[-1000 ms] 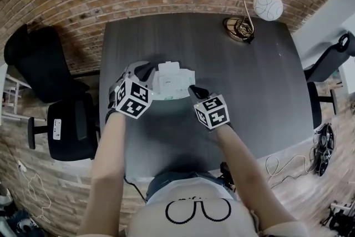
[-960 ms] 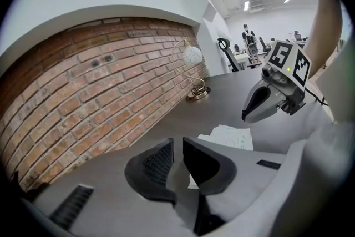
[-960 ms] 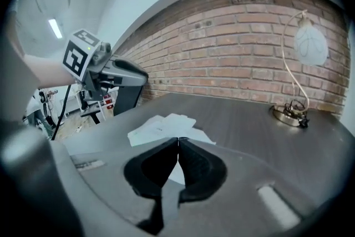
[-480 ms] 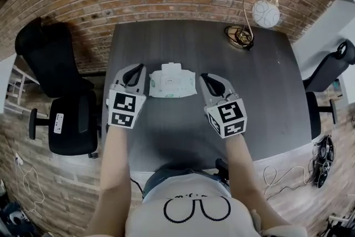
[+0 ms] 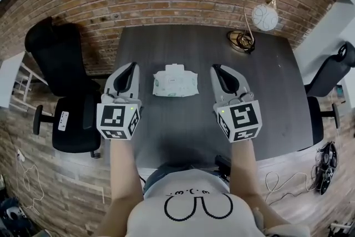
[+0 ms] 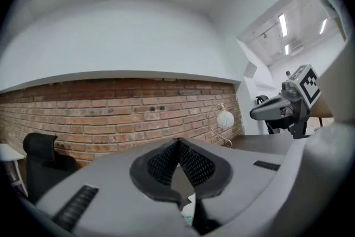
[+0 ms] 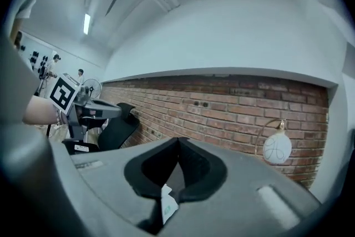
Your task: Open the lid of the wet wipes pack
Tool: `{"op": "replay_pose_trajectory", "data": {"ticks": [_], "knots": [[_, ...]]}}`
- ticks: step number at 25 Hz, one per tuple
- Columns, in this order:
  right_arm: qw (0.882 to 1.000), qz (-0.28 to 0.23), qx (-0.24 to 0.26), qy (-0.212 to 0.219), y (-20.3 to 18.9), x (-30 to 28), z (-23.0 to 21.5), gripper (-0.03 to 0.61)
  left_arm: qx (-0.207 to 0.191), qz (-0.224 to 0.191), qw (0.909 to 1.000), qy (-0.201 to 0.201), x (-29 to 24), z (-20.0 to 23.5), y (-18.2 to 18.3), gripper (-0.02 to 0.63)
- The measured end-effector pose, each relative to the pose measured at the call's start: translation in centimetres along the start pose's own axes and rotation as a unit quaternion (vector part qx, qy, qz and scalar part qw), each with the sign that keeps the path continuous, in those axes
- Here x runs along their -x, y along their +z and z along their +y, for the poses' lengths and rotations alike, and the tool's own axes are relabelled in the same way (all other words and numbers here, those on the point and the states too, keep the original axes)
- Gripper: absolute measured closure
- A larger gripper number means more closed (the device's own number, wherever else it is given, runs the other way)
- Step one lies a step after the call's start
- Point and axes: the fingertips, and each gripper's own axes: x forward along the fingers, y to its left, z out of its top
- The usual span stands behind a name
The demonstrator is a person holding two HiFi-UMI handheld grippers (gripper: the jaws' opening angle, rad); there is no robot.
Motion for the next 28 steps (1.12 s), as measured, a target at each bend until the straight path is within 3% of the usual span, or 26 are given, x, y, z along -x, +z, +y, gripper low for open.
{"op": "replay_pose_trajectory", "data": {"ticks": [8,12,28], "knots": [[0.999,-0.032,-0.023,-0.014,3.4,1.4,-0.8,0.581,-0.02,-0.05,0.9985,0.008,1.7,-1.2,4.0,0.615],[0.999,-0.037,-0.038,-0.013,3.7,1.7,-0.9,0.581,-0.023,-0.057,0.9981,0.007,2.0,-1.5,4.7,0.615],[0.999,-0.024,-0.017,-0.016,3.7,1.3,-0.7,0.581,-0.023,-0.067,0.9975,0.005,2.0,-1.2,5.4,0.615]]}}
